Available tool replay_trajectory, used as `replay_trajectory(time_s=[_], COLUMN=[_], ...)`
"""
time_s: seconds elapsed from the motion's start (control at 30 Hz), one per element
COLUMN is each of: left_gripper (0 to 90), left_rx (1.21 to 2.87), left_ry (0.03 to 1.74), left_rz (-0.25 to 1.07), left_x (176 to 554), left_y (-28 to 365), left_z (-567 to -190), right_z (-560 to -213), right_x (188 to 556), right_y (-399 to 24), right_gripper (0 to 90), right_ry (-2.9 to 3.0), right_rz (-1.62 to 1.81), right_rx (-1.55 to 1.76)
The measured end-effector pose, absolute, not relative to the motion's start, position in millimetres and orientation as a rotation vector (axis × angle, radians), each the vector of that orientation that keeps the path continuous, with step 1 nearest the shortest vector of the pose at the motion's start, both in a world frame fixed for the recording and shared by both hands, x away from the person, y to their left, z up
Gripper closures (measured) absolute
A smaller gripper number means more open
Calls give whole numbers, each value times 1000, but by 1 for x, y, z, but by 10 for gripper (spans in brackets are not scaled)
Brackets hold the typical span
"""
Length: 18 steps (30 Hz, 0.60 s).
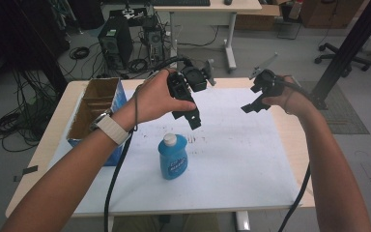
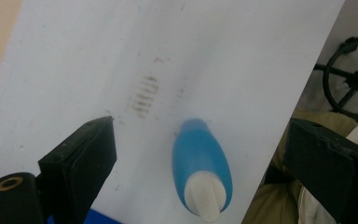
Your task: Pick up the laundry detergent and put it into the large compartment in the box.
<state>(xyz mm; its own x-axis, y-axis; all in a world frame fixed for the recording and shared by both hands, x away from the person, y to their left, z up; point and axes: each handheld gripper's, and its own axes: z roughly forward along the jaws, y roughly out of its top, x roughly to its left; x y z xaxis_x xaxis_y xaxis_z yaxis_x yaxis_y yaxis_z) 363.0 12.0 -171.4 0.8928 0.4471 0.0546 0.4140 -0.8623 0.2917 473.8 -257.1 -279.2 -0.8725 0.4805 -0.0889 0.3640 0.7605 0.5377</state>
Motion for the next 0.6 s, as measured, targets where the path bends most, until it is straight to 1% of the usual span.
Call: replay_trajectory(time_s=[0.2,0.6], left_gripper=[84,85], left_rx=[2775,2781], left_ry=[704,762], left_rz=[204,201], left_x=[362,358], left_y=[17,20], left_z=[-163,-160], right_z=[-280,-278], right_x=[472,470], right_y=[-259,-260], right_gripper=[56,57], right_ry=[2736,2729], right_rz=[767,769], right_rx=[668,666])
